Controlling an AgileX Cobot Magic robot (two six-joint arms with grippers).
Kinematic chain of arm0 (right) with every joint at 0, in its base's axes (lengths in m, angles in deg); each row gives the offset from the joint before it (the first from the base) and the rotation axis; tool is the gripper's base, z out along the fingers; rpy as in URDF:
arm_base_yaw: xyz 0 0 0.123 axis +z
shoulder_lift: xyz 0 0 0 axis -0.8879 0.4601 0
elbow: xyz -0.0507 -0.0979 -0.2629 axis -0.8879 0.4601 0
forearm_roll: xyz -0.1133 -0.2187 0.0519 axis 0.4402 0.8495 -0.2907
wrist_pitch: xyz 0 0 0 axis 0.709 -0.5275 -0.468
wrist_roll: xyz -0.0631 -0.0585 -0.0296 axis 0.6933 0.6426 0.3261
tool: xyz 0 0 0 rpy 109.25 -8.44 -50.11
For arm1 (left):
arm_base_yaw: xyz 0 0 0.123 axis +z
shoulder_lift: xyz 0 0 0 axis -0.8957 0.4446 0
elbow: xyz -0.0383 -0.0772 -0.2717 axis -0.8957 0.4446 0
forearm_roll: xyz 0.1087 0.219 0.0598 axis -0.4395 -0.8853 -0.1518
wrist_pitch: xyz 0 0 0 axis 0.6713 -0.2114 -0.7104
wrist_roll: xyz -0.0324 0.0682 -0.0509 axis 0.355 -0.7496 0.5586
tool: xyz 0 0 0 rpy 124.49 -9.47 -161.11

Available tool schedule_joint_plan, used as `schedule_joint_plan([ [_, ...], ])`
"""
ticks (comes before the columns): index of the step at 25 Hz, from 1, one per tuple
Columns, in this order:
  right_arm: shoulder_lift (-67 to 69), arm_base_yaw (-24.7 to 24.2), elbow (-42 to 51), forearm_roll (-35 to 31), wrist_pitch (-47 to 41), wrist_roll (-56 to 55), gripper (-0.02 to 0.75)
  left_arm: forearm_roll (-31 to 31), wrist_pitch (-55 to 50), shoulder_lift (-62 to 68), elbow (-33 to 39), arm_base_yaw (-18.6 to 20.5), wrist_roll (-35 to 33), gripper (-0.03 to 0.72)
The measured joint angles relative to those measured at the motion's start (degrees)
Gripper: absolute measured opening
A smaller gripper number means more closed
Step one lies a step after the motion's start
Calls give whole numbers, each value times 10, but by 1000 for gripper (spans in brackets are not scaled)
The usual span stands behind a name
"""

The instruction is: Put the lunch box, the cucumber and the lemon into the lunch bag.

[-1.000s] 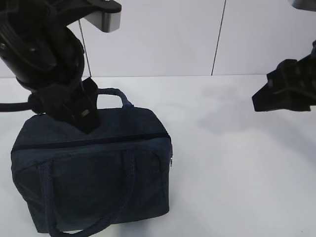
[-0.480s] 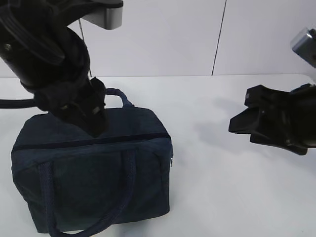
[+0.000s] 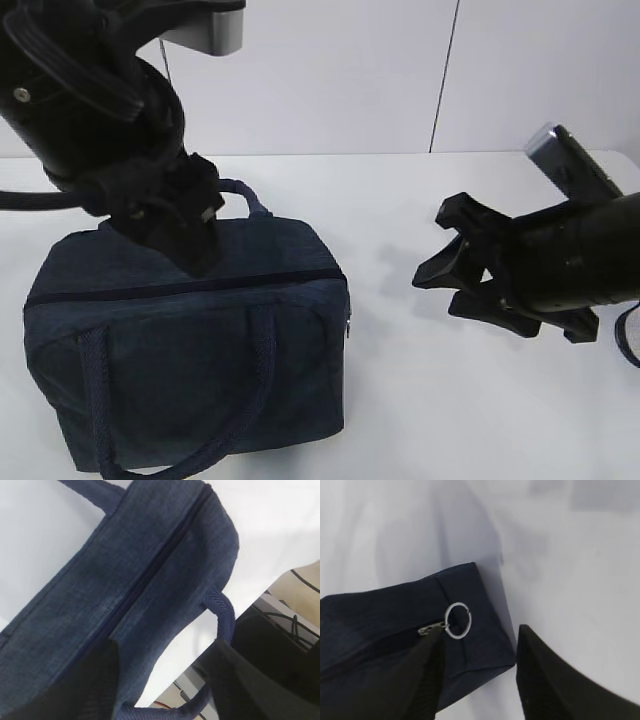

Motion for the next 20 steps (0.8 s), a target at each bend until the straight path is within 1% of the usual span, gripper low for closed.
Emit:
schedule_joint_plan([
  [2,33,-18,0,-76,0,75,336,2,0,0,0,0,8,412],
  [4,64,-49,0,-169,-20,177,336,6,0,0,0,0,15,412],
  [6,95,-90,0,-286,-81,280,336,11,0,0,0,0,20,411],
  [7,110,-109,0,-330,-115,327,336,13,0,0,0,0,23,411],
  [9,135,-134,0,-407,-194,380,335,17,0,0,0,0,28,411],
  [11,149,-143,0,-437,-244,409,335,17,0,0,0,0,38,411],
  [16,178,-147,0,-439,-361,500,335,23,0,0,0,0,48,411],
  [20,212,-156,0,-437,-363,546,335,37,0,0,0,0,54,405],
])
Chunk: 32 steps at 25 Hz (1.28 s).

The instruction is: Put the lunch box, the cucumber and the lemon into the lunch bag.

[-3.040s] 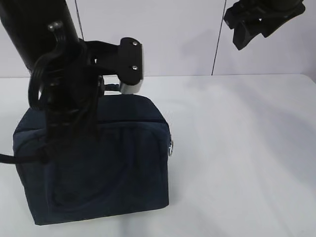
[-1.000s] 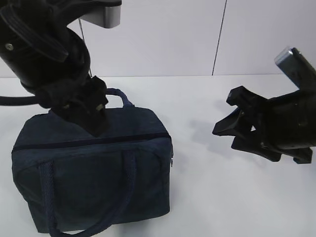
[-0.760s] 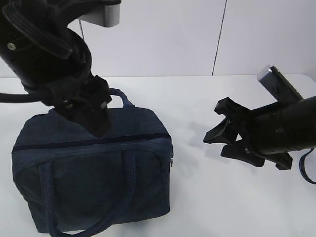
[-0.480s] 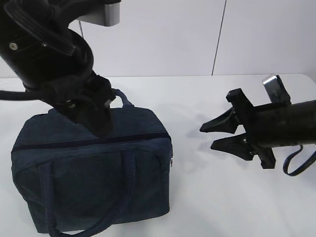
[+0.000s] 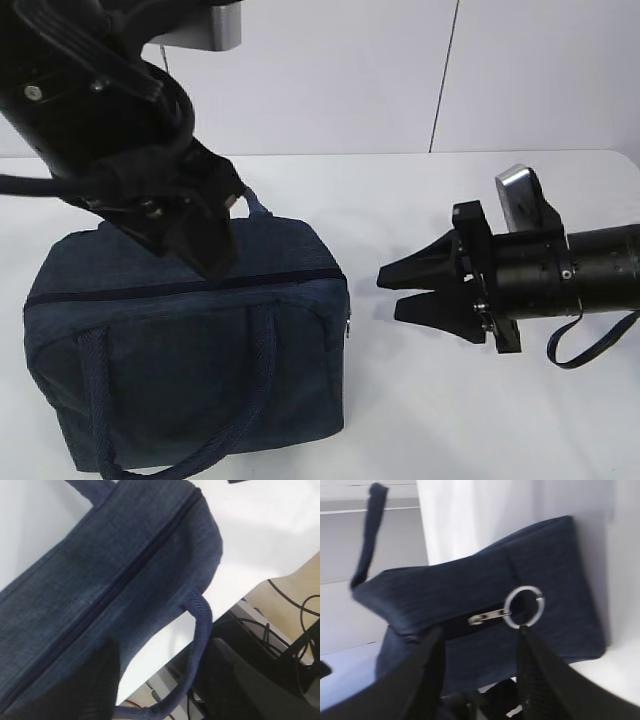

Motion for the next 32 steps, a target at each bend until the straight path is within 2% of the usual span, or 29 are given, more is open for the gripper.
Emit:
schedule_joint_plan([
  [6,55,-6,-2,0,-42,116,335,8,0,0,0,0,0,397],
  [13,134,-6,-3,-57,-60,190,335,9,0,0,0,0,1,391],
  [19,178,-6,-9,-72,-60,208,335,10,0,0,0,0,3,389],
  [32,182,8,-43,-75,-61,213,334,10,0,0,0,0,5,379],
])
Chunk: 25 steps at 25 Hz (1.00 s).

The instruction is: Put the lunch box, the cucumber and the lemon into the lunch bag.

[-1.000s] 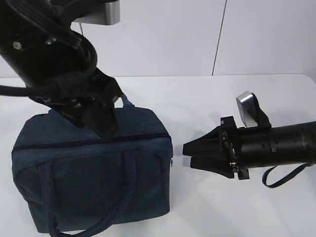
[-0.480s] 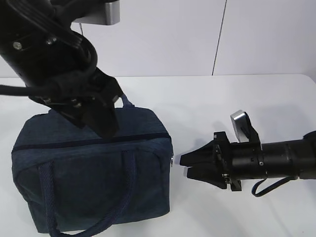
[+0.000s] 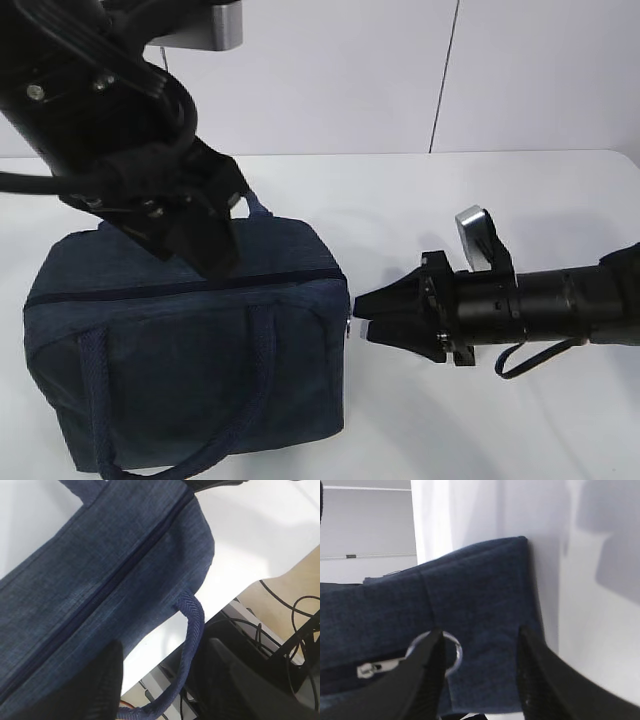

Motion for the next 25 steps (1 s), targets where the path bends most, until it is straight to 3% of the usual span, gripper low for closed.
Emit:
schedule_joint_plan([
  [19,1,31,-74,1,-1,-107,334,-7,0,0,0,0,0,379],
  [25,4,31,-76,47,-1,-142,335,-7,0,0,0,0,0,379],
])
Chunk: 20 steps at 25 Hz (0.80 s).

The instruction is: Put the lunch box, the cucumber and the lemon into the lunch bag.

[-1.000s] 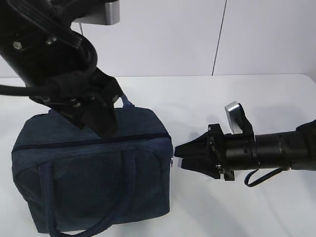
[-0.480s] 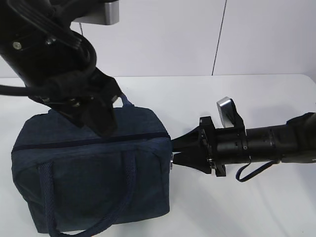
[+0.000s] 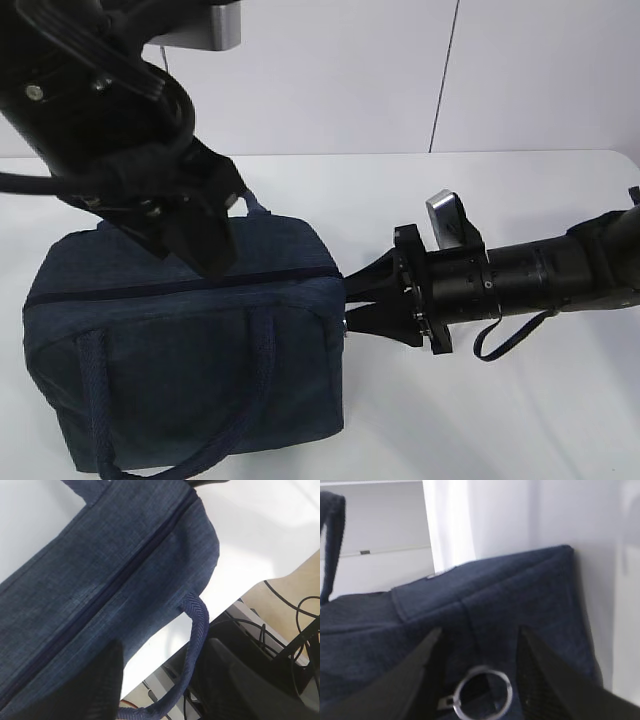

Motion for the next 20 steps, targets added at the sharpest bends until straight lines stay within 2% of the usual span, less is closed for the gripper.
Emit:
schedule_joint_plan([
  [14,0,0,0,80,-1,-87,334,1,0,0,0,0,10,378],
  [20,-24,0,0,93,-1,-91,334,44,0,0,-1,0,13,376],
])
